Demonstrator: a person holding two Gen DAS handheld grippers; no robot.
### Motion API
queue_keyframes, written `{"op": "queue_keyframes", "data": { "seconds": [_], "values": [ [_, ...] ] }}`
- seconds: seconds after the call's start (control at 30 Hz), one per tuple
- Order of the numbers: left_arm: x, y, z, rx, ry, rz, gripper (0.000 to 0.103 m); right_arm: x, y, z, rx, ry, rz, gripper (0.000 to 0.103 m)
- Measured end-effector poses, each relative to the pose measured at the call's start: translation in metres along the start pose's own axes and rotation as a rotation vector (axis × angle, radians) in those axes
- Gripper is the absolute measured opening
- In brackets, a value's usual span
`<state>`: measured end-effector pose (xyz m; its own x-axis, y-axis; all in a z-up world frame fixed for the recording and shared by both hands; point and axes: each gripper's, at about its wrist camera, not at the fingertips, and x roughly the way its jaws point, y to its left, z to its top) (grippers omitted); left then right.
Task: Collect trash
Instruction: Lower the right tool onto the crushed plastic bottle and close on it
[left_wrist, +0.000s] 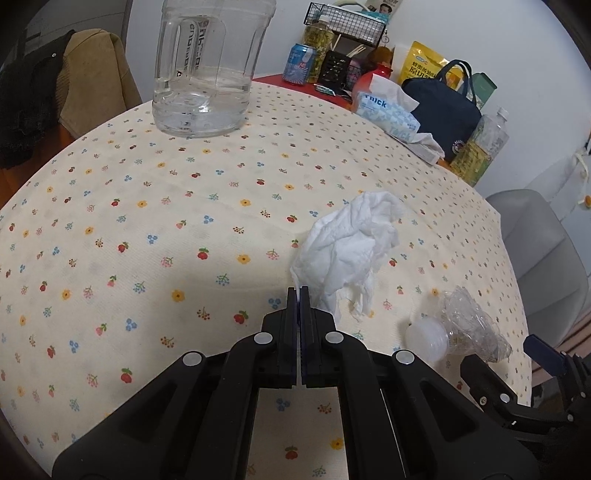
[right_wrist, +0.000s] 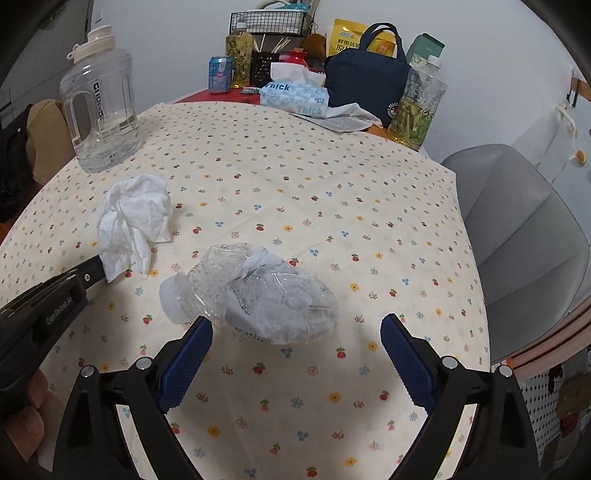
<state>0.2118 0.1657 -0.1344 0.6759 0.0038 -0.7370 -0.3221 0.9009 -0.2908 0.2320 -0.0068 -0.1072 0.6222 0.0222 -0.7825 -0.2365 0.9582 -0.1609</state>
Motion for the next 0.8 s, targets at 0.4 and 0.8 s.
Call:
{"op": "queue_keyframes", "data": {
  "seconds": [0.4,0.8],
  "values": [
    [0.002,0.002,0.002,-0.006,0.004,-0.005,0.002,0.018,0.011,0.003,-0.053,0.028,0.007,0.066],
    [-0.008,-0.002,-0.005,0.016,-0.002,-0.006,0.002,-0.008,0.001,-0.007,-0.026,0.021,0.087,0.013]
  ]
}}
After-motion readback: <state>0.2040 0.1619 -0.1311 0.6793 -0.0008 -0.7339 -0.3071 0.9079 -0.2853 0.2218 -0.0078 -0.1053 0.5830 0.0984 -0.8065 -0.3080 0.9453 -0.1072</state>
